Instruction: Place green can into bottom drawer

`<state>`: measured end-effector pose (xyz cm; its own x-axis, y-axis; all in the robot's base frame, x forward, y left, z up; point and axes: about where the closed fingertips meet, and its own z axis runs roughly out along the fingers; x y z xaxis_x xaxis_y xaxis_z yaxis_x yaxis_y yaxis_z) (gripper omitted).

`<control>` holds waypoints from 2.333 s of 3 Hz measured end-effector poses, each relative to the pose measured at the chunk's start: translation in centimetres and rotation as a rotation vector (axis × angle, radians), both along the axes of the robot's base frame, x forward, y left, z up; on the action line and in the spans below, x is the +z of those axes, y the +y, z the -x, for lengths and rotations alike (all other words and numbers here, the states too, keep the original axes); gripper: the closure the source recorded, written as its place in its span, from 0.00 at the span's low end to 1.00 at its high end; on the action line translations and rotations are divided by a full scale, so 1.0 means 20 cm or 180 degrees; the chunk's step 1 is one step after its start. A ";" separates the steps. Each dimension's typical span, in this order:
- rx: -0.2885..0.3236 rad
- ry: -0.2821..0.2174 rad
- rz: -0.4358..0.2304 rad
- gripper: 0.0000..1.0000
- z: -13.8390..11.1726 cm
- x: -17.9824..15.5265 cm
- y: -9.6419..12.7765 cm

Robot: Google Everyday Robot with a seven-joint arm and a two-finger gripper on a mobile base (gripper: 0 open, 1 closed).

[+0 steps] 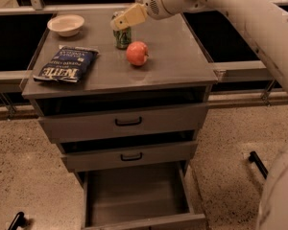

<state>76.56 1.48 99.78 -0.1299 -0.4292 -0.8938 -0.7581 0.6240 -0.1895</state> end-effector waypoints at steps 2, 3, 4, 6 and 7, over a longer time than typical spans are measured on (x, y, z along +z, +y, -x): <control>-0.0052 -0.0144 -0.0460 0.00 -0.18 -0.04 0.11; -0.0297 -0.0153 -0.0729 0.00 -0.33 -0.09 0.14; -0.0474 -0.0140 -0.0879 0.00 -0.44 -0.11 0.18; -0.0751 0.0003 -0.0867 0.00 -0.59 -0.27 0.19; -0.0752 0.0099 -0.0860 0.18 -0.61 -0.35 0.20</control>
Offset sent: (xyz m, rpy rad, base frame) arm 0.0838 0.0309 -0.0124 0.2808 -0.0871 -0.1005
